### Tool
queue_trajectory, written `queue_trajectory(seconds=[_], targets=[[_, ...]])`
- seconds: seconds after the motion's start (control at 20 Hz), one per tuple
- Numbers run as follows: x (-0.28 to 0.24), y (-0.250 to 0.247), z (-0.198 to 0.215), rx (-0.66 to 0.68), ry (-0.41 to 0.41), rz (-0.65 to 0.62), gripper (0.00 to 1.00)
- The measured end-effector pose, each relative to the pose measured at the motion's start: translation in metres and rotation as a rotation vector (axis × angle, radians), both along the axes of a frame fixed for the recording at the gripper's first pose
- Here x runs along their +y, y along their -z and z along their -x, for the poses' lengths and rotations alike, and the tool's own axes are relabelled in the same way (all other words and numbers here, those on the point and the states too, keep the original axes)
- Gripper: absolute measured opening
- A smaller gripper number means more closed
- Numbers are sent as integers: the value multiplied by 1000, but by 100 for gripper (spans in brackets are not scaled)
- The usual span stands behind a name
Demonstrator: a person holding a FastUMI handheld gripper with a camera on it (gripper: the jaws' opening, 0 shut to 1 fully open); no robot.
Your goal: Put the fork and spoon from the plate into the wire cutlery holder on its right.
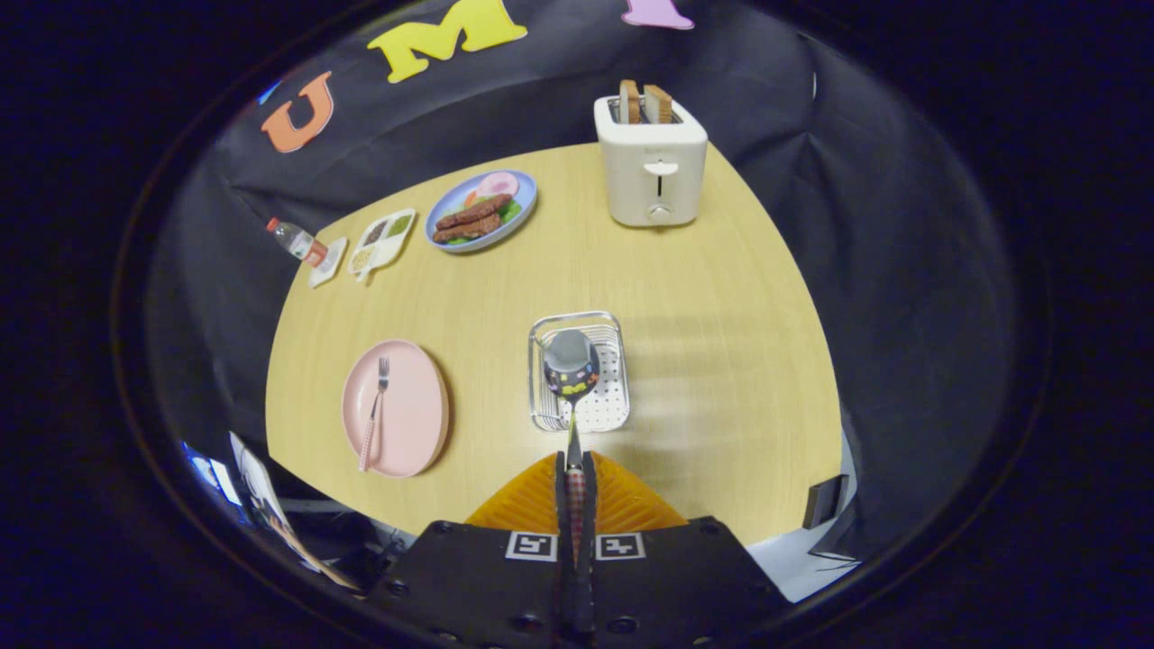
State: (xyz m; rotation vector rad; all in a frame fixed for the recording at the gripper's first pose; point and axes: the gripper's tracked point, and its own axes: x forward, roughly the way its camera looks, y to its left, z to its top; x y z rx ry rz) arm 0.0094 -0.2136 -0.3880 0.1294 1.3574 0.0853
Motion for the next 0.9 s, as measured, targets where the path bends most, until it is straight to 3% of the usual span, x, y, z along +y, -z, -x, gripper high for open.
queue_trajectory(seconds=[0.2, 0.4, 0.75, 0.9], targets=[[-10, 13, -19, 96, -24, 22, 1], [7, 23, -22, 254, -29, -52, 1], [15, 40, -34, 393, -43, -41, 1], [13, 41, -39, 393, -61, 5, 1]])
